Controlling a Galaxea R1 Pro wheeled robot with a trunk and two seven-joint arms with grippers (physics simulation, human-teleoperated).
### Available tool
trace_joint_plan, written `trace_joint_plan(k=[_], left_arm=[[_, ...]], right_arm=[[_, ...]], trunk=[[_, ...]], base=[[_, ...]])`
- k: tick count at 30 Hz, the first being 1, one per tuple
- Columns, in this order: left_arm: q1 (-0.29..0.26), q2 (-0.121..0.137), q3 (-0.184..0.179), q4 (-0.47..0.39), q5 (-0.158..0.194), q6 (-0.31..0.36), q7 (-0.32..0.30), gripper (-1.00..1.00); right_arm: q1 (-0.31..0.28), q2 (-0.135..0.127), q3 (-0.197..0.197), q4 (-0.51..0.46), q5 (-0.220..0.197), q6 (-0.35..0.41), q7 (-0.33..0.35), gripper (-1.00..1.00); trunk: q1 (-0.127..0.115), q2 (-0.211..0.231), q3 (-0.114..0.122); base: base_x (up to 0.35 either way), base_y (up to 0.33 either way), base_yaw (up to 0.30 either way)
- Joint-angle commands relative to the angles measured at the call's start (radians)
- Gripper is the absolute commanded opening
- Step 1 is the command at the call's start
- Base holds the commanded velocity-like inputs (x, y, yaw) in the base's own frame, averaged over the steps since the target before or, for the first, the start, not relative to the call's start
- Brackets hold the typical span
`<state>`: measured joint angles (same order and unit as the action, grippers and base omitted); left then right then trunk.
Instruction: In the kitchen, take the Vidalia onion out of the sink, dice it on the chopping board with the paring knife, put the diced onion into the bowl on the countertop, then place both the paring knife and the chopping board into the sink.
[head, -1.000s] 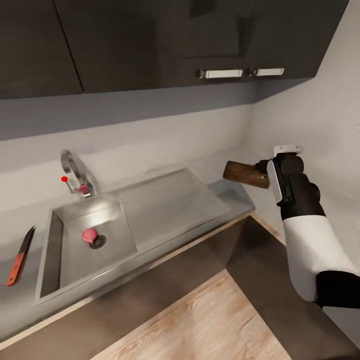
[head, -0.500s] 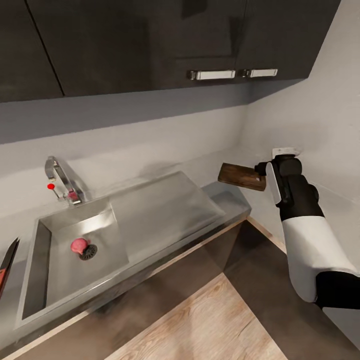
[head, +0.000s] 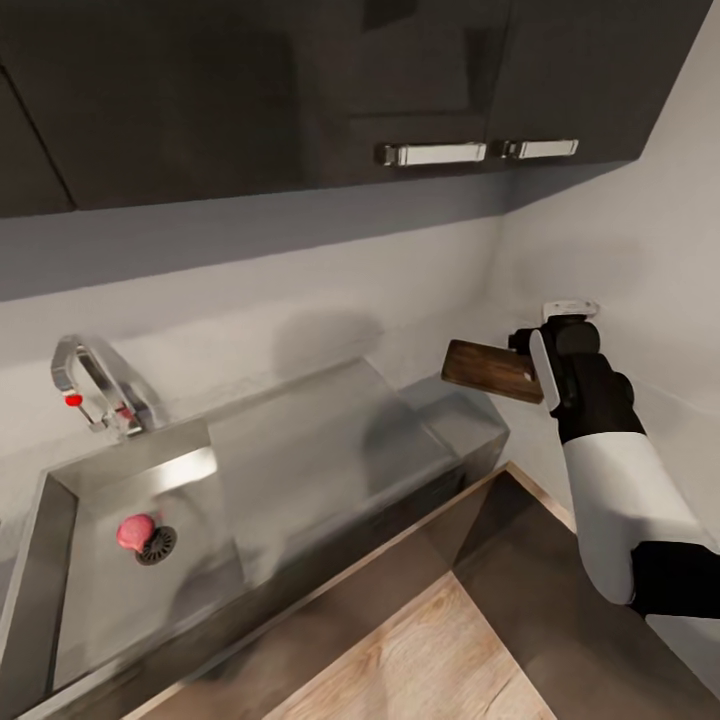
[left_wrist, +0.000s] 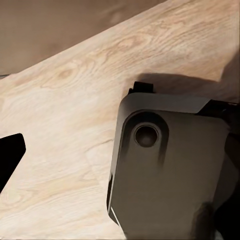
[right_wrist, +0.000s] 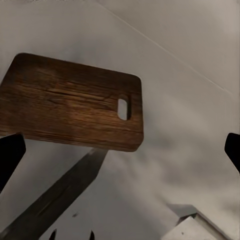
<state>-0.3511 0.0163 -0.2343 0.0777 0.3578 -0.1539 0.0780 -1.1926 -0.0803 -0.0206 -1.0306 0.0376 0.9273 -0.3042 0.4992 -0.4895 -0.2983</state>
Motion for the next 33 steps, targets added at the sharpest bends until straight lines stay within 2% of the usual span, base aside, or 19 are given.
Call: trace_joint_plan(k=[1,3,6,9,10,11,13,15,24,33], left_arm=[[-0.002,-0.001,-0.008,0.003,0.007,0.008,0.001,1.0],[-0.002,-0.003,-0.008,0.003,0.007,0.061,0.002,1.0],[-0.002,-0.003,-0.007,0.002,0.007,0.097,0.002,1.0],[-0.002,-0.003,-0.007,0.002,0.007,0.107,0.001,1.0],[-0.002,-0.003,-0.007,0.002,0.007,0.11,0.0,1.0],[-0.002,-0.002,-0.008,0.002,0.007,0.111,0.0,1.0],[-0.002,-0.003,-0.007,0.002,0.007,0.112,-0.001,1.0],[-0.002,-0.004,-0.008,0.002,0.007,0.112,-0.001,1.0],[-0.002,-0.004,-0.008,0.002,0.007,0.112,-0.001,1.0],[-0.002,-0.004,-0.007,0.002,0.007,0.112,-0.001,1.0]], right_arm=[[-0.001,-0.001,0.0,-0.001,0.003,0.005,0.001,1.0],[-0.001,-0.004,-0.001,0.0,0.004,0.005,0.0,1.0],[-0.001,-0.006,-0.002,0.0,0.004,0.005,0.0,1.0],[-0.001,-0.008,-0.025,0.0,0.004,0.005,-0.002,1.0],[0.0,-0.008,-0.069,0.0,0.004,0.005,-0.001,1.0],[0.0,-0.008,-0.093,0.0,0.004,0.005,0.0,1.0],[0.001,-0.009,-0.128,0.001,0.004,0.005,0.001,1.0],[0.002,-0.009,-0.14,0.005,0.004,0.005,0.002,1.0],[0.004,-0.008,-0.152,0.022,0.004,0.004,0.002,1.0],[0.004,-0.007,-0.152,0.024,0.004,0.005,0.002,1.0]], trunk=[[0.001,-0.002,-0.002],[0.001,-0.002,-0.002],[0.001,-0.002,-0.002],[0.001,-0.002,-0.002],[0.001,-0.002,-0.002],[0.001,-0.002,-0.002],[-0.007,0.012,0.005],[-0.015,0.026,0.011],[-0.049,0.089,0.039],[-0.049,0.089,0.039]], base=[[0.084,0.0,0.0],[0.044,0.0,0.0],[0.018,0.0,0.0],[0.004,0.0,0.0],[0.001,0.0,0.0],[0.0,0.0,0.0],[0.0,0.0,0.0],[0.0,0.0,0.0],[0.0,0.0,0.0],[0.0,0.0,0.0]])
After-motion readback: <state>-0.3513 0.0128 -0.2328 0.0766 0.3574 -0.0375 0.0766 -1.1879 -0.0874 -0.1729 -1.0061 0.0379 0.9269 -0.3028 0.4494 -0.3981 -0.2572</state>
